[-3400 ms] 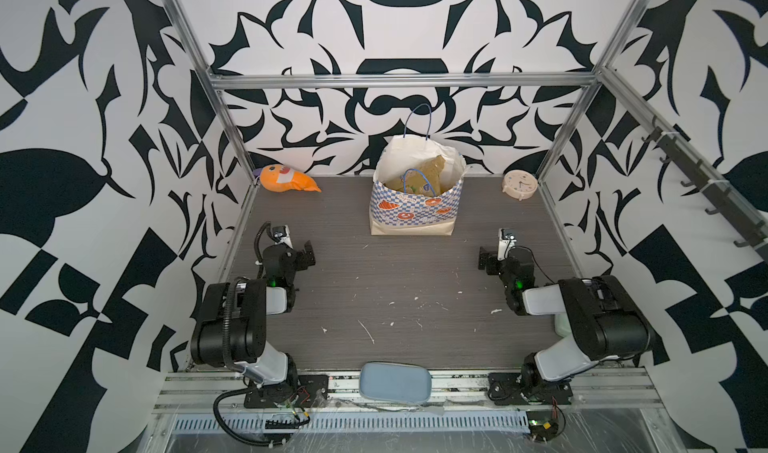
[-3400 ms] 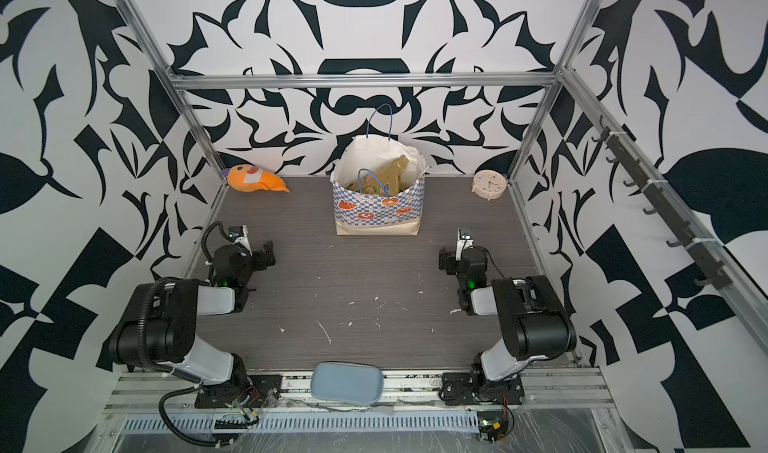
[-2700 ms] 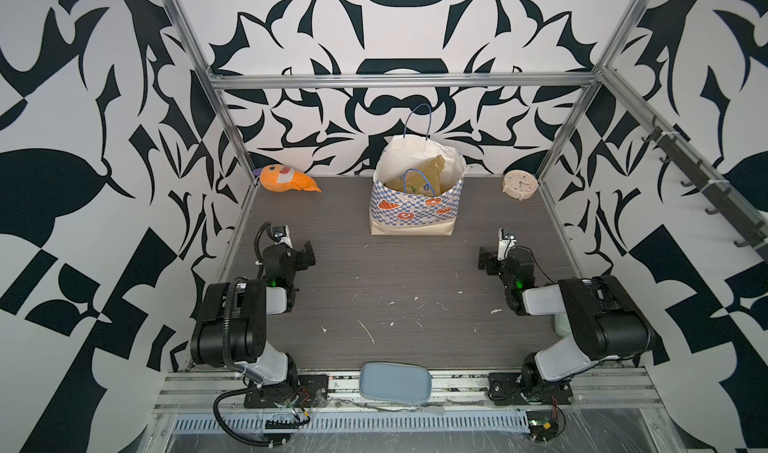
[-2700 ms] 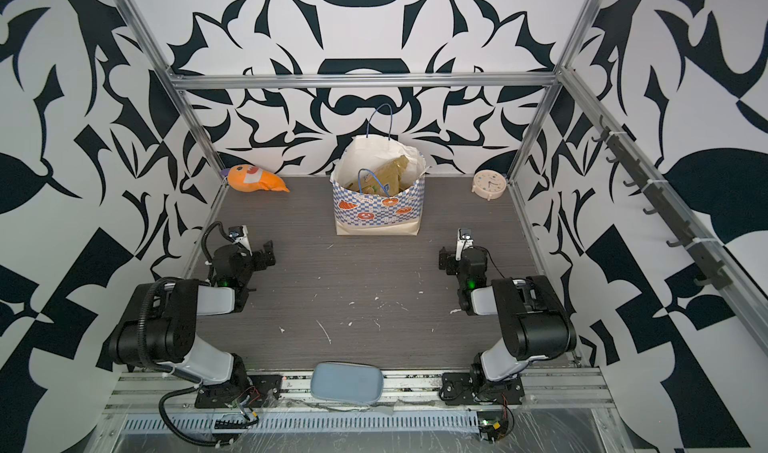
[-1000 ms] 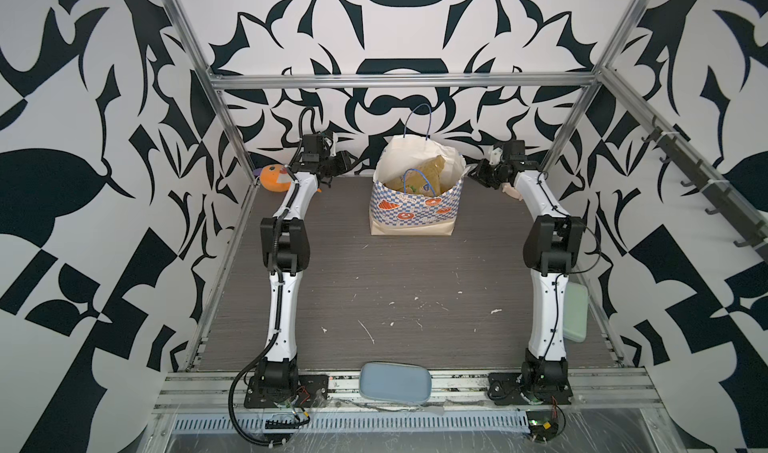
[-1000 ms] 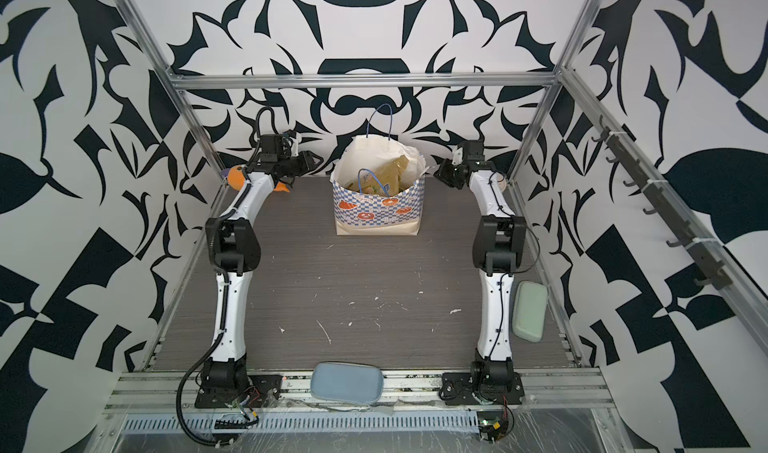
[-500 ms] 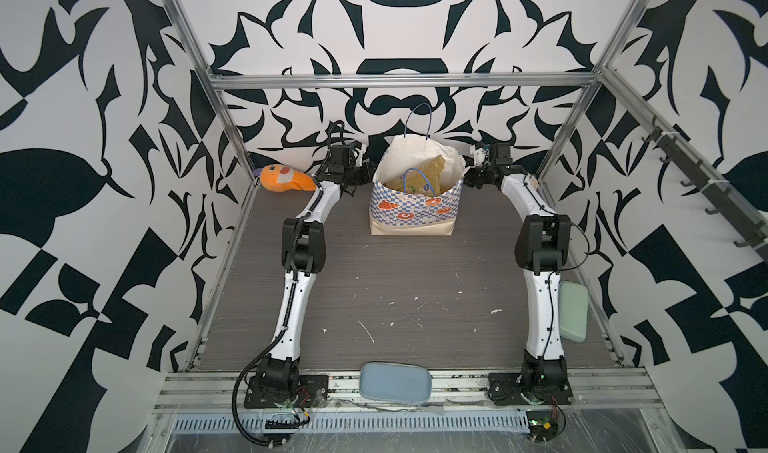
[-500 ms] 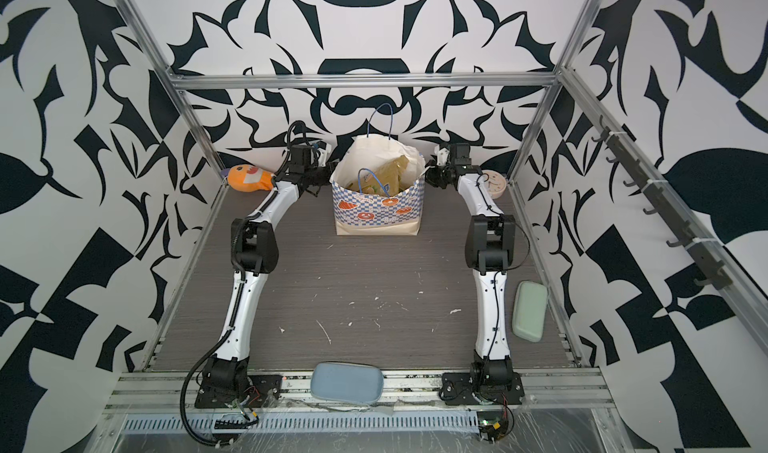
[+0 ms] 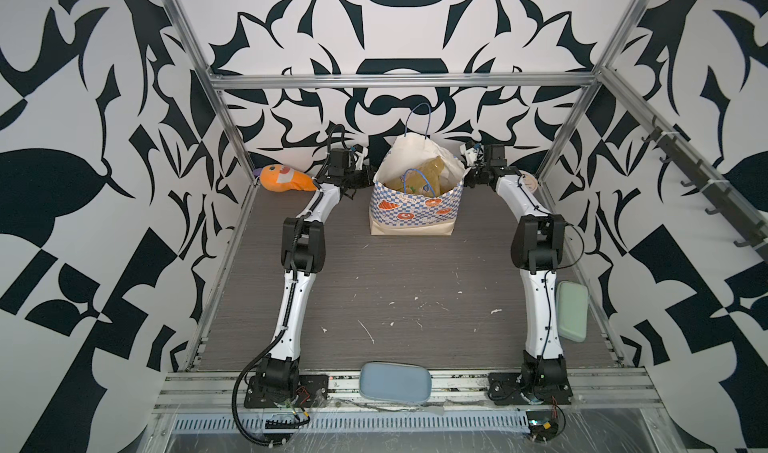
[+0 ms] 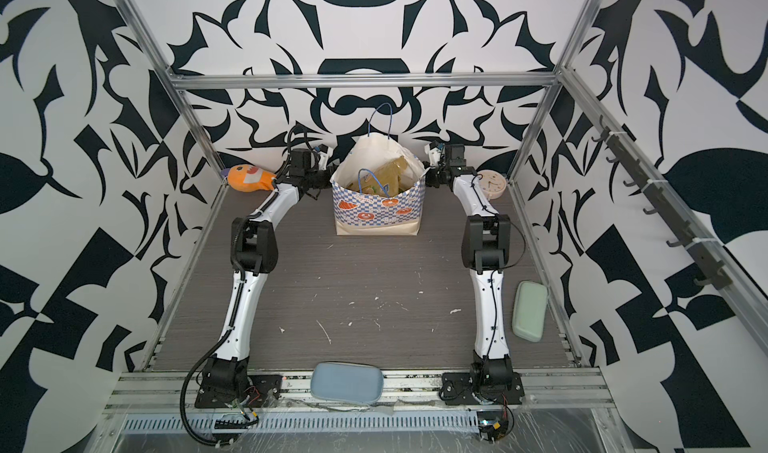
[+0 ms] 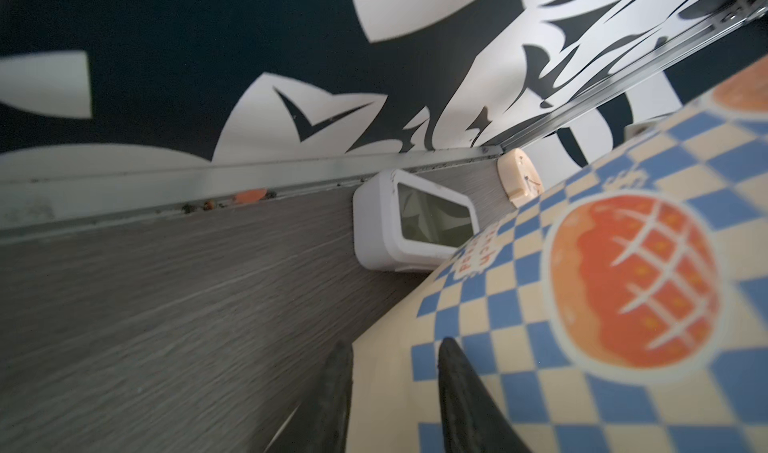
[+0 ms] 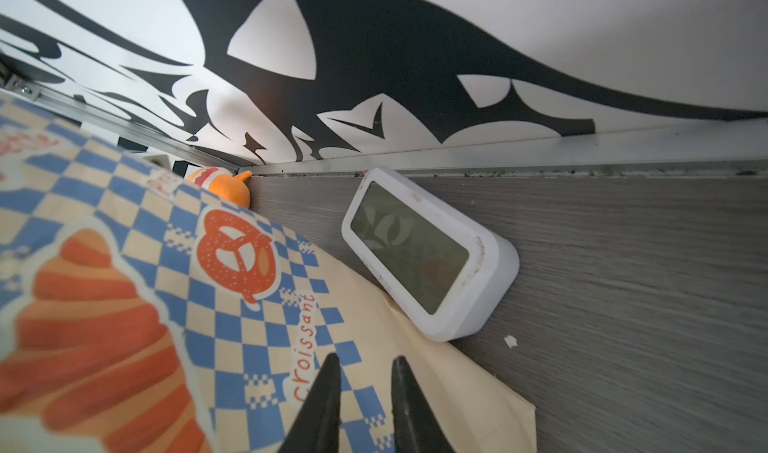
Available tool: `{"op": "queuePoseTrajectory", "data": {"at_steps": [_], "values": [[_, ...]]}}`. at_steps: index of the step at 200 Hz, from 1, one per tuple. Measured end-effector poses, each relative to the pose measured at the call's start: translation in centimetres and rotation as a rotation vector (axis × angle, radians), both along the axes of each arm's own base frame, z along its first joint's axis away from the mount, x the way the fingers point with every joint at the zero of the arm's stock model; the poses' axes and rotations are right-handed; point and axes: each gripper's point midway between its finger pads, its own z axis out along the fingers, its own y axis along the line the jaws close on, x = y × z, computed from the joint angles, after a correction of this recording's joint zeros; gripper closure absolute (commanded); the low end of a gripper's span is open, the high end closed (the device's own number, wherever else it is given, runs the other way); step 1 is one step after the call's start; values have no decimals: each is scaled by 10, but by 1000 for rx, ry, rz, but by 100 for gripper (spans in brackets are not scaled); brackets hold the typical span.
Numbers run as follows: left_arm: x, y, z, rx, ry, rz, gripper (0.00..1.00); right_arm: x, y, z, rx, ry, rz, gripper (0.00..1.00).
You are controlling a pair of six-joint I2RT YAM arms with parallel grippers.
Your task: Take the snacks out of the paper bag
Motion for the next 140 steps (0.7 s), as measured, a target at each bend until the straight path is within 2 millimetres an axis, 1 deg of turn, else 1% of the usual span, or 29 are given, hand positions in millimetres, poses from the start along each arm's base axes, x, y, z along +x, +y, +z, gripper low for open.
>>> {"op": "queuePoseTrajectory", "data": {"at_steps": [10, 32, 56, 73, 95, 113, 140], "values": [[-1, 1, -3, 4, 6, -1, 63, -5, 4, -1, -6, 0, 16, 74], [0, 2, -1, 10, -7, -4, 64, -18, 17, -6, -20, 9, 51, 74], [-2, 2, 6, 9, -25, -18, 64, -31, 34, -7, -38, 8, 92, 75], [-5, 0, 12, 14, -43, -37, 64, -37, 42, -8, -51, 5, 108, 75], [-12, -1, 19, 31, -60, -56, 64, -40, 45, -8, -57, 1, 108, 74], [-16, -1, 20, 45, -65, -66, 64, -42, 45, -7, -57, -1, 107, 75], [-17, -1, 20, 55, -79, -74, 65, -46, 46, -4, -56, -5, 110, 76]]}}
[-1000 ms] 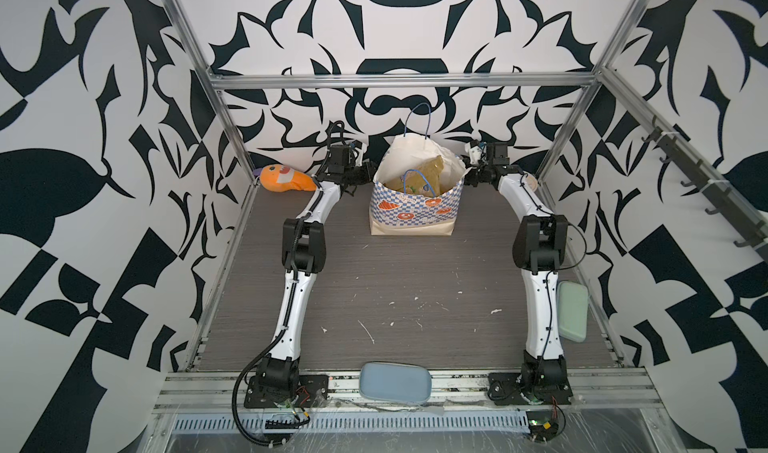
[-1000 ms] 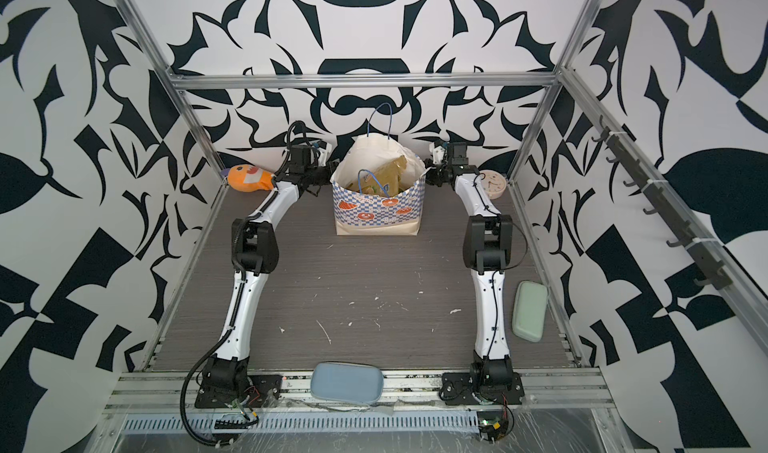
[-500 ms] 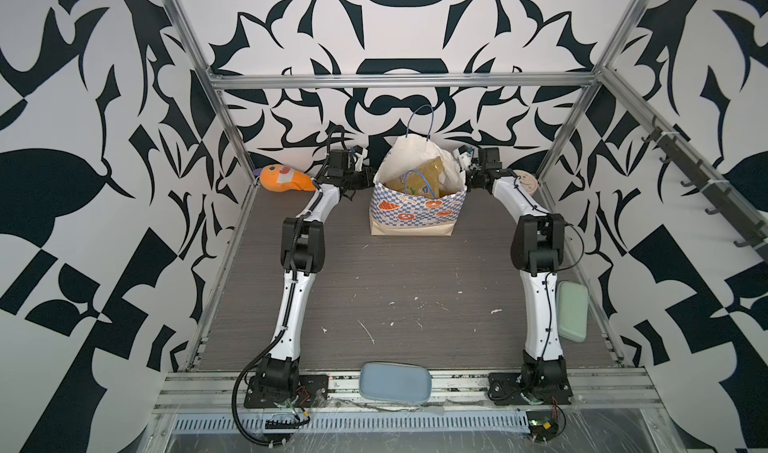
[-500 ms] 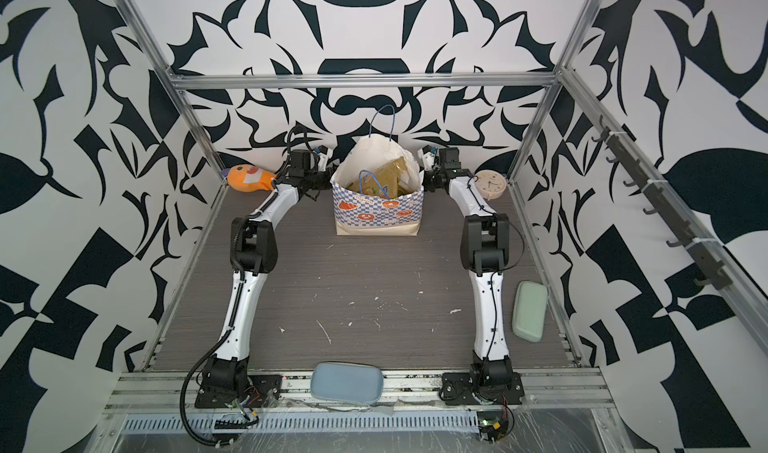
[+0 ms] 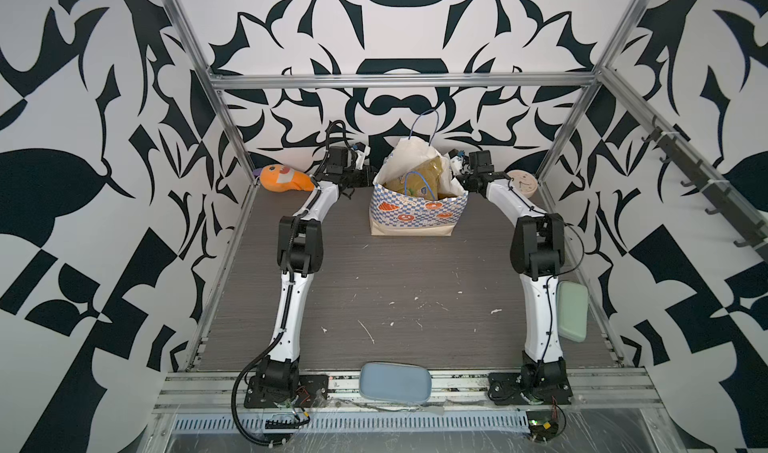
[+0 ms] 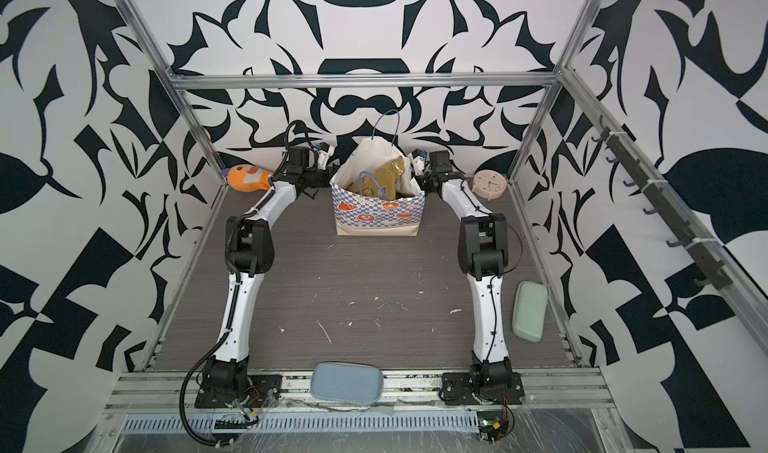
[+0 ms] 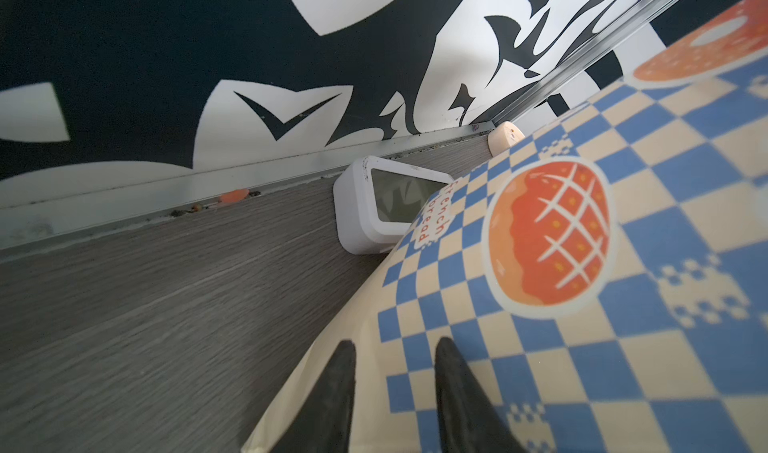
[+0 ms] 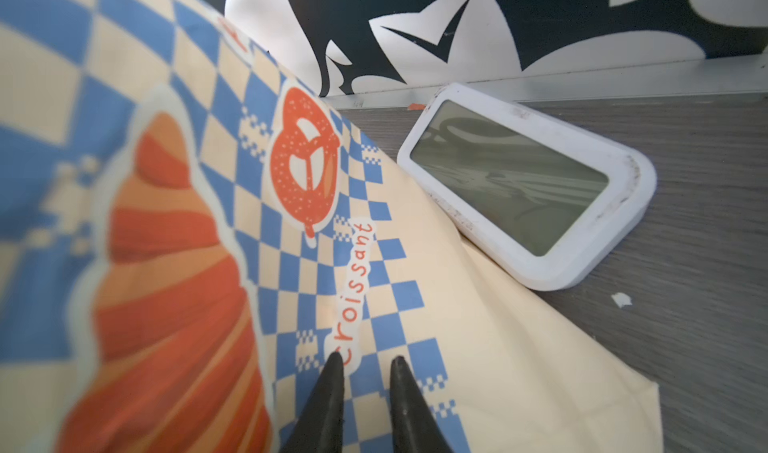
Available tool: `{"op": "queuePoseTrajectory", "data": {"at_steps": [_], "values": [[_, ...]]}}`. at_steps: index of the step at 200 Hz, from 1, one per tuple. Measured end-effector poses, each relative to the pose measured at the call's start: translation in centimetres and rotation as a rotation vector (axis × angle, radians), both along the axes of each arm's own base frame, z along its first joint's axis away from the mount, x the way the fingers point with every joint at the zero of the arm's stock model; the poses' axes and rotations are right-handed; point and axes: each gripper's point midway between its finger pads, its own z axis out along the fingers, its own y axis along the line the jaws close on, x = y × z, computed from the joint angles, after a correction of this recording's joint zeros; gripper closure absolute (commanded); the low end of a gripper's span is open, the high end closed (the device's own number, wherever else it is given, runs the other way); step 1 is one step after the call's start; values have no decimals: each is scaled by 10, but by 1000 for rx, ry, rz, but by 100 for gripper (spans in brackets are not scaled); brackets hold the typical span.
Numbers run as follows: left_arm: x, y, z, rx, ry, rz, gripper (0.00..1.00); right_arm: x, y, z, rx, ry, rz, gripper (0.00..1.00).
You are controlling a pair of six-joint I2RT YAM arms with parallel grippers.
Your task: Take the snacks out of the paper bag
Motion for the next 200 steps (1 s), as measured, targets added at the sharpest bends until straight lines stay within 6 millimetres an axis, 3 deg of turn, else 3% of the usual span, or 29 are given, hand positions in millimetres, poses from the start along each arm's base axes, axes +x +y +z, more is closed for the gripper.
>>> {"op": "queuePoseTrajectory", "data": {"at_steps": [86, 200], "values": [[-5, -4, -2, 15, -17, -38, 64, -23, -1, 8, 3, -7, 4, 77], [-11, -5, -7, 45, -29, -68, 64, -69, 29, 9, -21, 15, 79, 78]]}}
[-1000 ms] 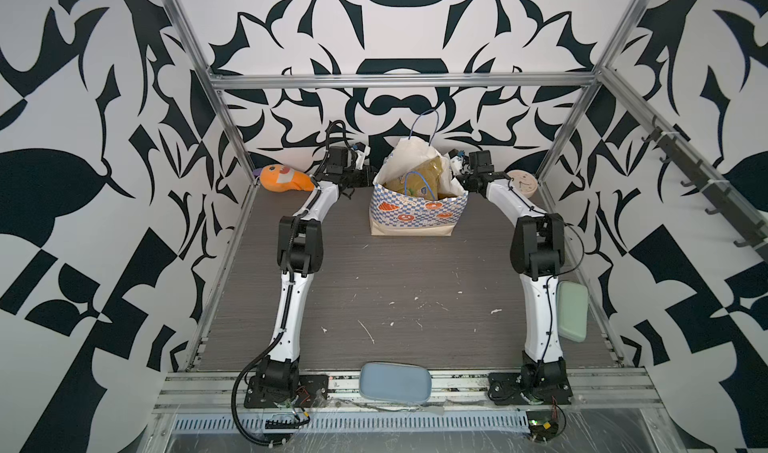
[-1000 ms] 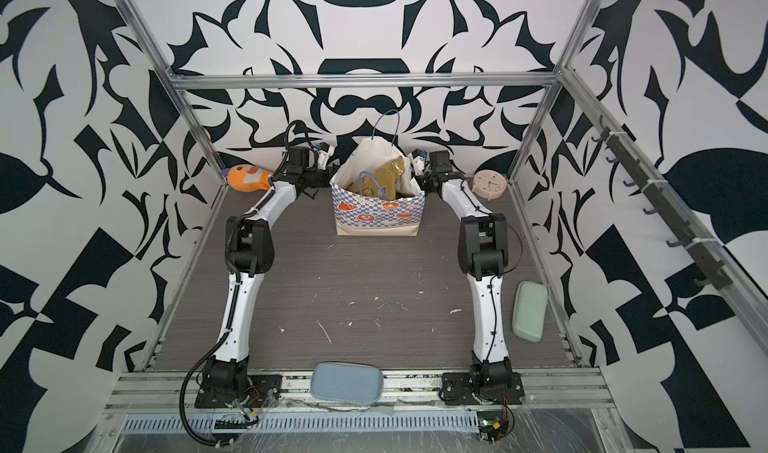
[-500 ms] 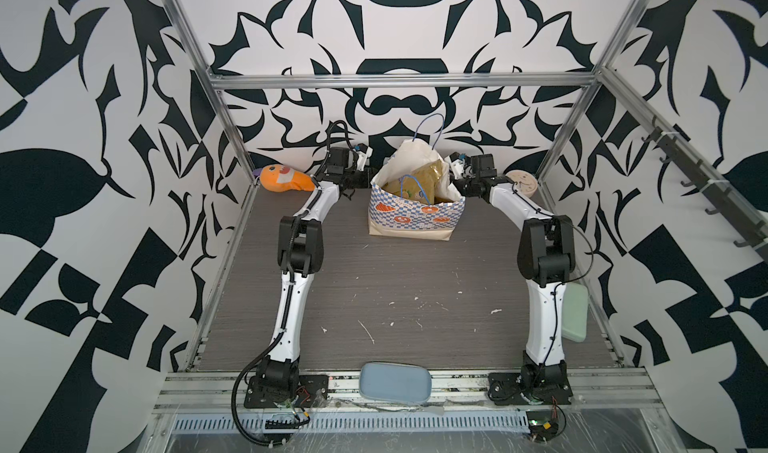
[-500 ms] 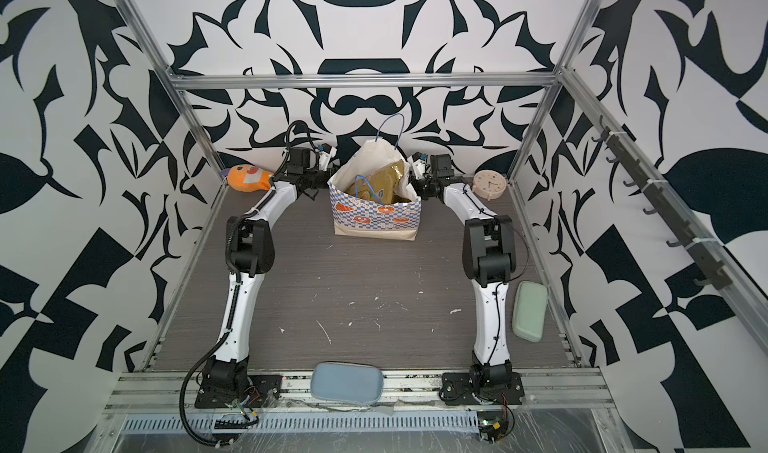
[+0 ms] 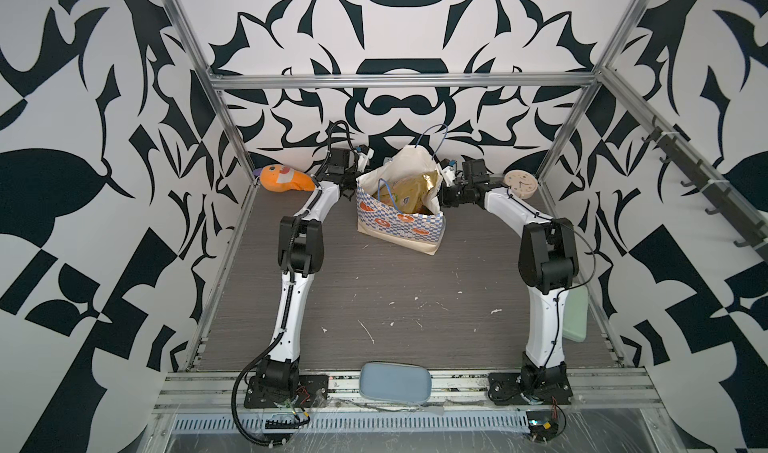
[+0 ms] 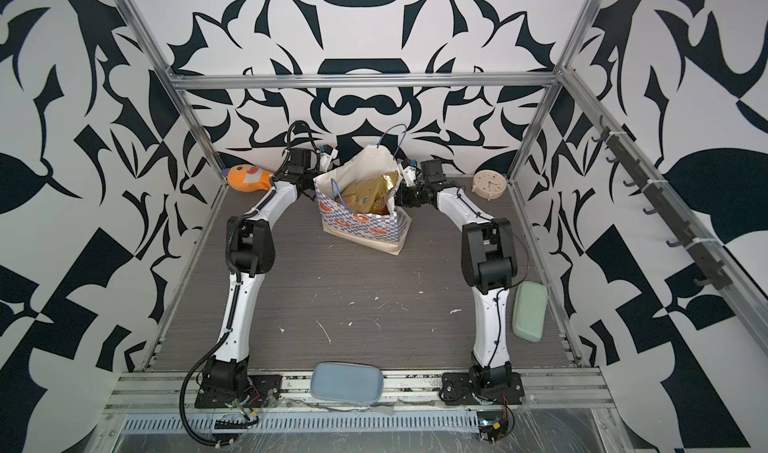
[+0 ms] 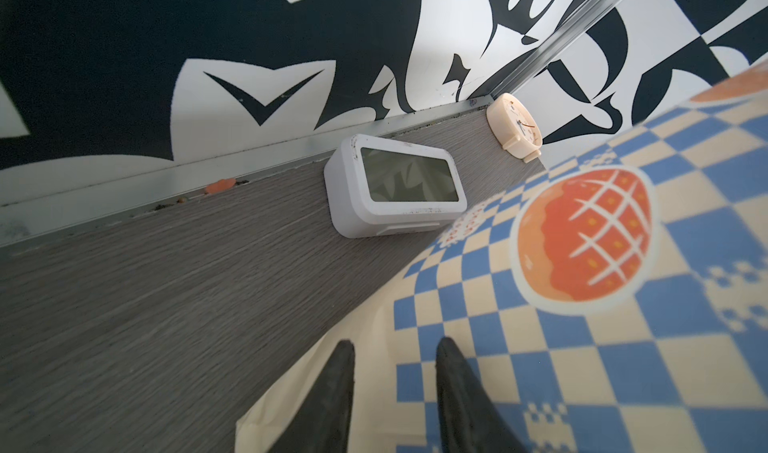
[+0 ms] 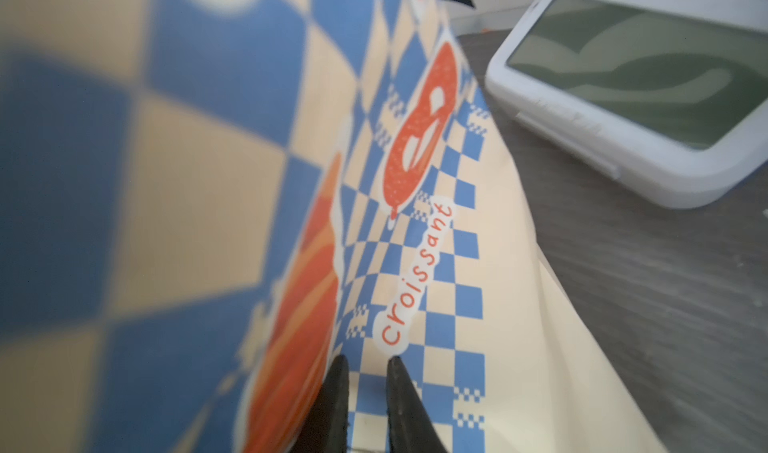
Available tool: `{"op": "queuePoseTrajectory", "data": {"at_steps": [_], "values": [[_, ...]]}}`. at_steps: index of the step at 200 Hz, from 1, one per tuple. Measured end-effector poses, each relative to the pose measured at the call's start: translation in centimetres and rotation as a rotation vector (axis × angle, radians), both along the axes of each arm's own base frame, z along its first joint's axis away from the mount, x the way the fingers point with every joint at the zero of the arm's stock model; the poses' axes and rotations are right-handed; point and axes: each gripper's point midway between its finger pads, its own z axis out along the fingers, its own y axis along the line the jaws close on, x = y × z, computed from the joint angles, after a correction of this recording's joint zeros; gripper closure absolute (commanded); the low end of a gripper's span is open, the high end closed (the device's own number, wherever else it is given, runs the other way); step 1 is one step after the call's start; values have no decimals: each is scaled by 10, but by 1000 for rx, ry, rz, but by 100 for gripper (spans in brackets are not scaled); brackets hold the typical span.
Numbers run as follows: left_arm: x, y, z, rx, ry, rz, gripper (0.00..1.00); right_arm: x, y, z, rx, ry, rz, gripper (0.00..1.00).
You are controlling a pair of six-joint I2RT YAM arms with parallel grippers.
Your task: Take the snacks out of the paper bag
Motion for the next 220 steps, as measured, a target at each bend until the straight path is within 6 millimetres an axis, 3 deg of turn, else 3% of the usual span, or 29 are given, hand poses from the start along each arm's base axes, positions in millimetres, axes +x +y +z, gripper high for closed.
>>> {"op": "queuePoseTrajectory", "data": {"at_steps": [20, 40, 62, 80, 108, 129, 147, 177, 201, 220], "values": [[-3, -2, 0, -8, 0, -22, 66, -7, -3, 7, -53, -17, -39, 76], [-8, -4, -3, -13, -1, -47, 71, -5, -16, 28, -113, -68, -119, 76], [-22, -3, -14, -10, 23, -65, 71, -2, -43, 56, -148, -119, -246, 74], [-37, 2, -16, -3, 21, -58, 72, -3, -72, 67, -143, -135, -345, 73], [-59, 9, 4, -2, -10, -53, 72, 8, -119, 61, -120, -100, -469, 73], [-65, 8, 19, 0, -45, -56, 71, 21, -140, 36, -114, -48, -511, 73], [-62, 9, 24, 2, -62, -50, 72, 29, -136, 9, -106, 5, -483, 71], [-53, 20, 30, -9, -64, -14, 71, 54, -107, -23, -57, 43, -365, 71], [-45, 28, 31, -5, -74, 24, 72, 79, -83, -24, -14, 9, -278, 71], [-39, 37, 32, 7, -90, 64, 72, 88, -62, -19, 26, -15, -212, 71]]}}
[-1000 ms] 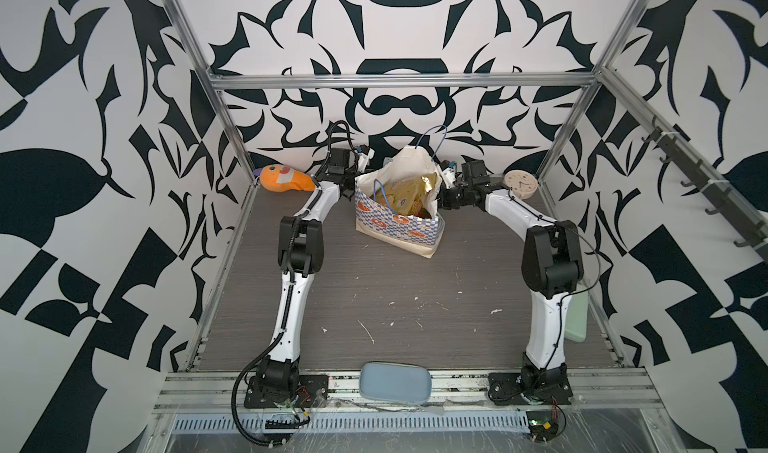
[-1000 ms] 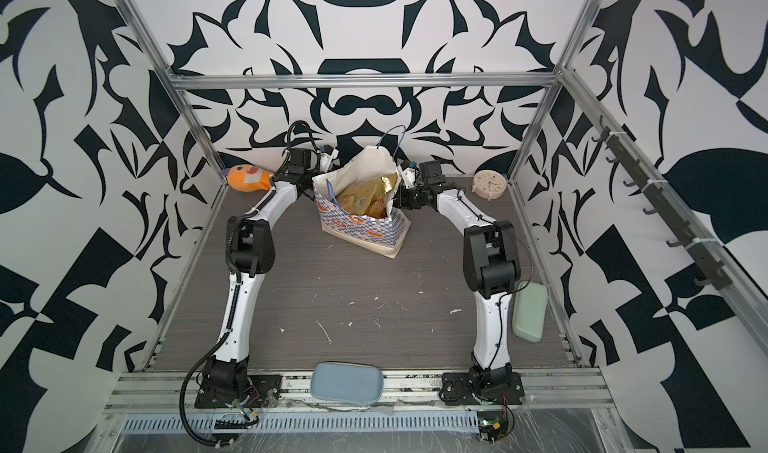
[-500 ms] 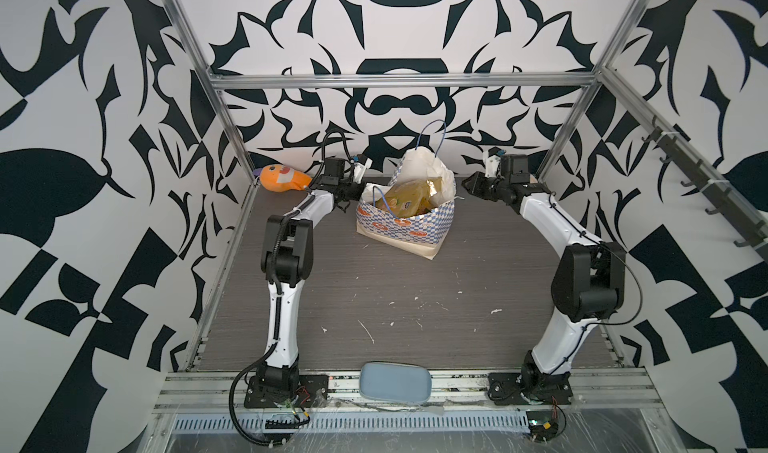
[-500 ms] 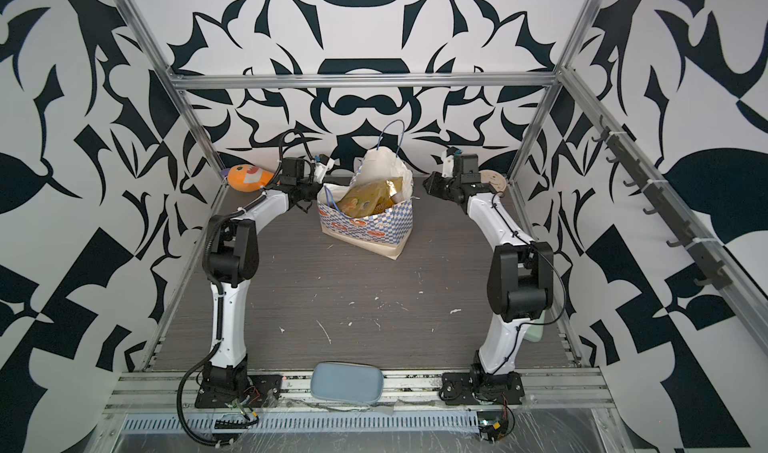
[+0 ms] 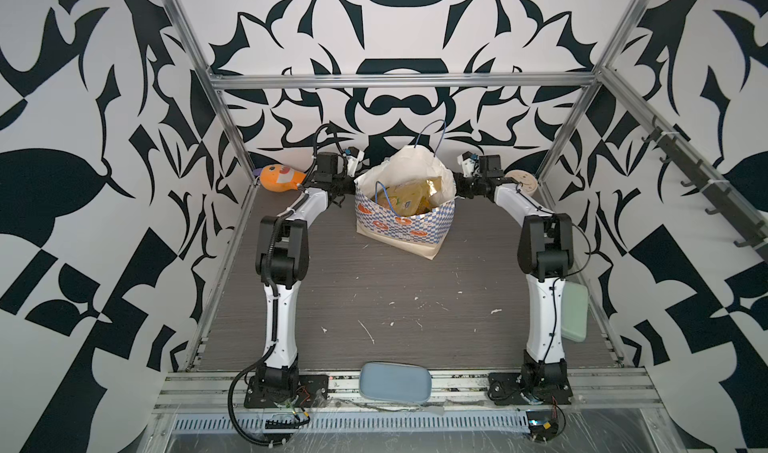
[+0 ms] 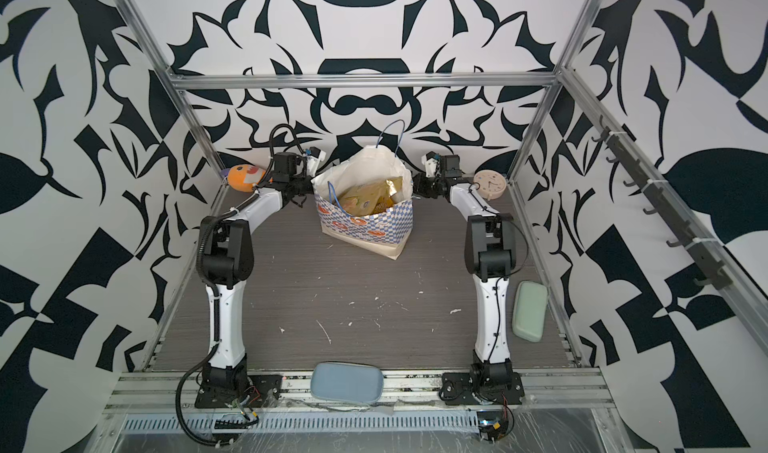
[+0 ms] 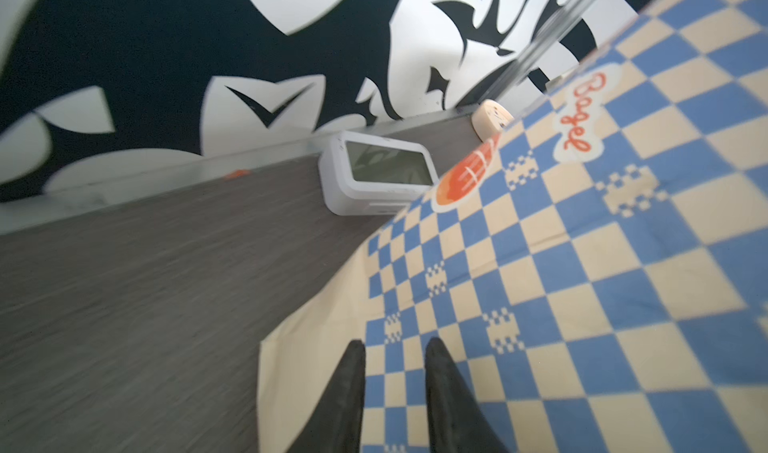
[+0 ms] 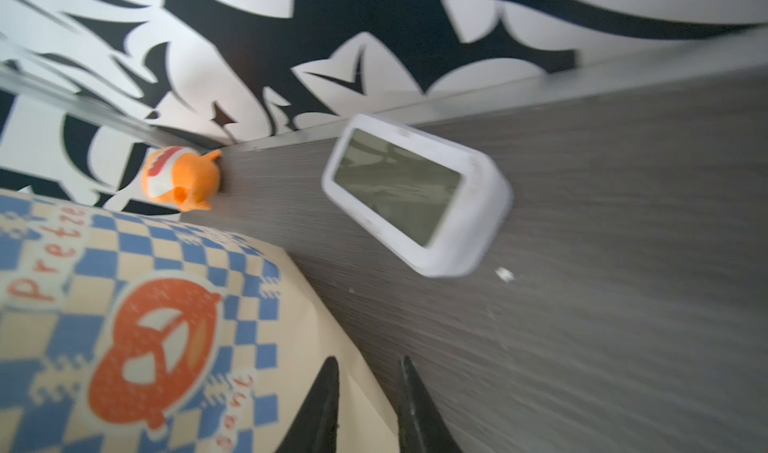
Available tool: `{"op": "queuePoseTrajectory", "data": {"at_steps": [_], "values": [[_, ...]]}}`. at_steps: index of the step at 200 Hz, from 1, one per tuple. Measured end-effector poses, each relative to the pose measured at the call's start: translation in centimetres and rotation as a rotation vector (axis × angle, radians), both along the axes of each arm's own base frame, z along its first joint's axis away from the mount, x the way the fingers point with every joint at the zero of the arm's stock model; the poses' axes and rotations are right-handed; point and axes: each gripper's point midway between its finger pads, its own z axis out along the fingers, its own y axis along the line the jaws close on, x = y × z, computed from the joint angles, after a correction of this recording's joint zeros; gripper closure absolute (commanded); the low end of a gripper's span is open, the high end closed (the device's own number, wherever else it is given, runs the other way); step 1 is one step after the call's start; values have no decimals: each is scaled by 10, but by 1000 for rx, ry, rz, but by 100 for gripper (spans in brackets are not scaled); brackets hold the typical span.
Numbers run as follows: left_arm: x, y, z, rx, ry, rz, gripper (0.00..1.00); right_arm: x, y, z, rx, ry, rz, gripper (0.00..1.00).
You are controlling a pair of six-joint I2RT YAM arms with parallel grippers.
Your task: Take the snacks out of the paper bag
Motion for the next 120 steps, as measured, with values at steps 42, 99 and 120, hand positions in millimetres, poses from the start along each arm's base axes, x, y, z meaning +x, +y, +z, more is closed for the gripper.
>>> {"op": "queuePoseTrajectory", "data": {"at_steps": [42, 99, 120], "values": [[-21, 40, 7, 0, -16, 148, 73, 3, 65, 16, 91, -67, 189, 71], [-70, 99, 47, 11, -125, 349, 74, -1, 110, 6, 196, -83, 366, 71], [-98, 113, 51, 37, -144, 422, 74, -7, 117, 2, 228, -70, 410, 71]]}}
